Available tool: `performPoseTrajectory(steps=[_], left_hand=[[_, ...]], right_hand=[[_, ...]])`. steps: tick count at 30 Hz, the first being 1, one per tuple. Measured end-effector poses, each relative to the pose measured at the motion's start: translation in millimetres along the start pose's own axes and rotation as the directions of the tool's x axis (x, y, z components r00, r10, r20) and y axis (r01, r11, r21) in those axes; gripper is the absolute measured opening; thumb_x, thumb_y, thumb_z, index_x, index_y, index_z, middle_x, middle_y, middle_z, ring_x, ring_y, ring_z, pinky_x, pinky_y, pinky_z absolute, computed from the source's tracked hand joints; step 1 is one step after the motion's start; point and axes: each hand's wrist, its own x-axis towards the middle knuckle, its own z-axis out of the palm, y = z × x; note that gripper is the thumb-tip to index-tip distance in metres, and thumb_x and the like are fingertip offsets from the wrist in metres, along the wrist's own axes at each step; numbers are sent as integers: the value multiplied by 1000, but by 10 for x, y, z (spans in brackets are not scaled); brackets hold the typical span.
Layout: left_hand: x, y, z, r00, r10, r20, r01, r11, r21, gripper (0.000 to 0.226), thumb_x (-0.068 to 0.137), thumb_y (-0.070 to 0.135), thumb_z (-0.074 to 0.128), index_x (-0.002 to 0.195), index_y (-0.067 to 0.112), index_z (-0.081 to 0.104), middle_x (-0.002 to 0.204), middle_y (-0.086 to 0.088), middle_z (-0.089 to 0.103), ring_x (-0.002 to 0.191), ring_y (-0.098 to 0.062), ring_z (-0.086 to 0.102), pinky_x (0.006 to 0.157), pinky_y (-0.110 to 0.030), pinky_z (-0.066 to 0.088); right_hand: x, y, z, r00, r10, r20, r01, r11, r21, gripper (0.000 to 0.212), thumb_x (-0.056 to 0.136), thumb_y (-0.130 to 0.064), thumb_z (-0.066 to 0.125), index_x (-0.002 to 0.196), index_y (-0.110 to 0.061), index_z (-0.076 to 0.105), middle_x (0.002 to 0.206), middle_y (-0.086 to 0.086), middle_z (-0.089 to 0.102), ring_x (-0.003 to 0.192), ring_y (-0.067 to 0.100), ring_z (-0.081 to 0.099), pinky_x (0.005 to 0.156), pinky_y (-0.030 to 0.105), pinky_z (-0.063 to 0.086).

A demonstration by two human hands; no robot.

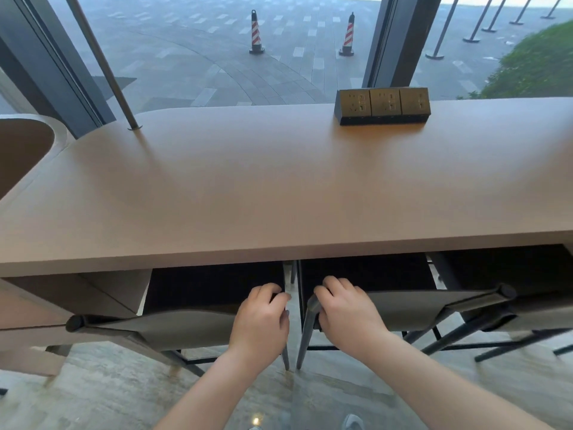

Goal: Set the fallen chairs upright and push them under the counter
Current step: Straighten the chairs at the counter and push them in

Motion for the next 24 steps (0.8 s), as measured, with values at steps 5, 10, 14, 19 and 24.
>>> performPoseTrajectory(steps=[5, 10, 14, 19, 24], left_hand=[[67, 114, -80, 998, -4, 62, 22, 954, -298, 21, 86, 19, 70, 107, 20, 69, 98, 16, 63, 91, -5, 58, 75, -17, 48], [102, 327, -107, 951, -103, 291, 278, 697, -661, 21, 87, 20, 66, 98, 37, 69, 92, 17, 67, 87, -4, 63, 72, -18, 50], [57, 643, -167, 912, -144, 384, 400, 519, -756, 15, 82, 31, 65, 91, 40, 72, 91, 7, 72, 86, -9, 67, 75, -21, 53], [-147, 1120, -222, 879, -180, 441, 475, 390, -789, 18, 75, 35, 64, 90, 36, 74, 95, 3, 74, 85, -14, 69, 73, -26, 50], [-366, 1889, -155, 873, -176, 455, 487, 248, -838, 22, 76, 29, 65, 94, 23, 76, 98, -7, 74, 84, -18, 66, 71, -26, 52]], right_hand=[[-192, -72, -85, 959, 266, 94, -282, 897, 340, 26, 91, -22, 60, 116, -19, 61, 105, -8, 55, 92, 14, 53, 73, 28, 48], [-445, -50, -268, 751, 604, 266, -569, 389, 724, 14, 90, -30, 61, 102, -38, 60, 95, -14, 66, 89, 0, 61, 74, 18, 49], [-732, 15, -453, 598, 693, 403, -507, -63, 860, 12, 95, -21, 57, 100, -26, 67, 92, -3, 73, 80, 9, 71, 64, 21, 55], [-1107, 225, -754, 581, 662, 474, -273, -391, 879, 17, 98, -18, 53, 107, -11, 66, 91, 9, 72, 77, 20, 71, 65, 29, 54], [-1796, 609, -1121, 628, 621, 469, -118, -520, 846, 20, 97, -20, 54, 108, -8, 67, 88, 10, 72, 75, 21, 70, 63, 31, 54]])
